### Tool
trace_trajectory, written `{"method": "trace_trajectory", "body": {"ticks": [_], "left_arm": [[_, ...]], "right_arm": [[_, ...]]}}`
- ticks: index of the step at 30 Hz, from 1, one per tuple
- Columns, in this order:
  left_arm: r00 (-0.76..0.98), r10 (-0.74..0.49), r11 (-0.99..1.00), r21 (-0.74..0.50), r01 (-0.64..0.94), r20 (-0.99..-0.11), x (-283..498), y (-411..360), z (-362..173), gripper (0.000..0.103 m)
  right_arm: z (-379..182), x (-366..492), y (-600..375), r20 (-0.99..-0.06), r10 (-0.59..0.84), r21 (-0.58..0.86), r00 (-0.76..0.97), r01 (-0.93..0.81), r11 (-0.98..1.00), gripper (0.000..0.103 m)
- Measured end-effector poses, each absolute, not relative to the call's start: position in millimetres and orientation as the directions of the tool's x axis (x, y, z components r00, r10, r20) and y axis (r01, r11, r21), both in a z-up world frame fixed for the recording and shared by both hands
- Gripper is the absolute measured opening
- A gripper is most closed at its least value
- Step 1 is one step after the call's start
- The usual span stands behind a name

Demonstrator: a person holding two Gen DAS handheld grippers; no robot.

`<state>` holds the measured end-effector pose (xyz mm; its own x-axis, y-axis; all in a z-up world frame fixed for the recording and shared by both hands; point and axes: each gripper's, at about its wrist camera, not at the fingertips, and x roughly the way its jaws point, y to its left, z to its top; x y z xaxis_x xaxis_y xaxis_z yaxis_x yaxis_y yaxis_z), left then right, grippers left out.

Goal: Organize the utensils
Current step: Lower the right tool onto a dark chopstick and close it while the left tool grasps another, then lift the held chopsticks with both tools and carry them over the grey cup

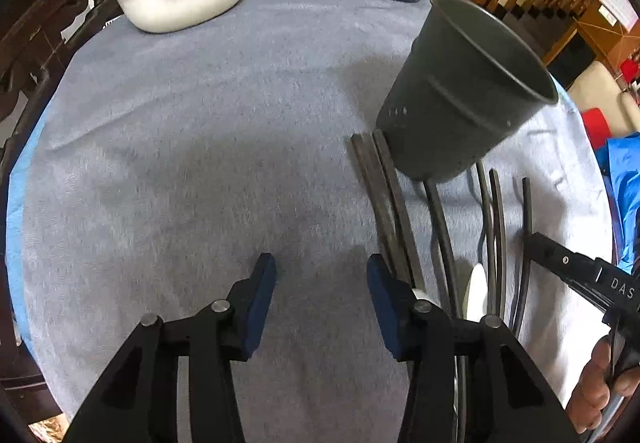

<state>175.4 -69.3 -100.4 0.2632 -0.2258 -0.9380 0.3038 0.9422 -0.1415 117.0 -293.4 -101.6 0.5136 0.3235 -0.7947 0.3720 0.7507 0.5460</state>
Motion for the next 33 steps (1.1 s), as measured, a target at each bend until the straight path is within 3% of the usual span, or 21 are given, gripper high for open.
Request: {"method": "trace_trajectory", "body": {"ticks": [14,17,20,29,33], "left_arm": [[0.252,-0.291,0.937,-0.222,0.268,-0.923,185,-75,-103,0.049],[0.248,-0.293,0.937,-0.227,0.264,-0.924,188,-72,-106,0.045],[0.256,-0.252,0.945,-0.18,0.274,-0.933,182,-63,-109,0.029],[0.185,-0.311,0.932,-0.261,0.252,-0.932,186,-36,-107,0.029],[0.164,-0.354,0.925,-0.319,0.204,-0.921,207,-30,-109,0.029]], "right_arm": [[-100,128,-291,-0.792,0.339,0.559,0.507,0.379,0.737,0.017],[-99,131,-287,-0.797,0.326,0.544,0.508,0.371,0.753,0.015],[-95,134,-278,-0.822,0.286,0.49,0.493,0.354,0.797,0.012],[-93,134,-279,-0.862,0.269,0.443,0.429,0.383,0.81,0.015],[-88,150,-265,-0.896,0.187,0.344,0.403,0.364,0.866,0.015]]}}
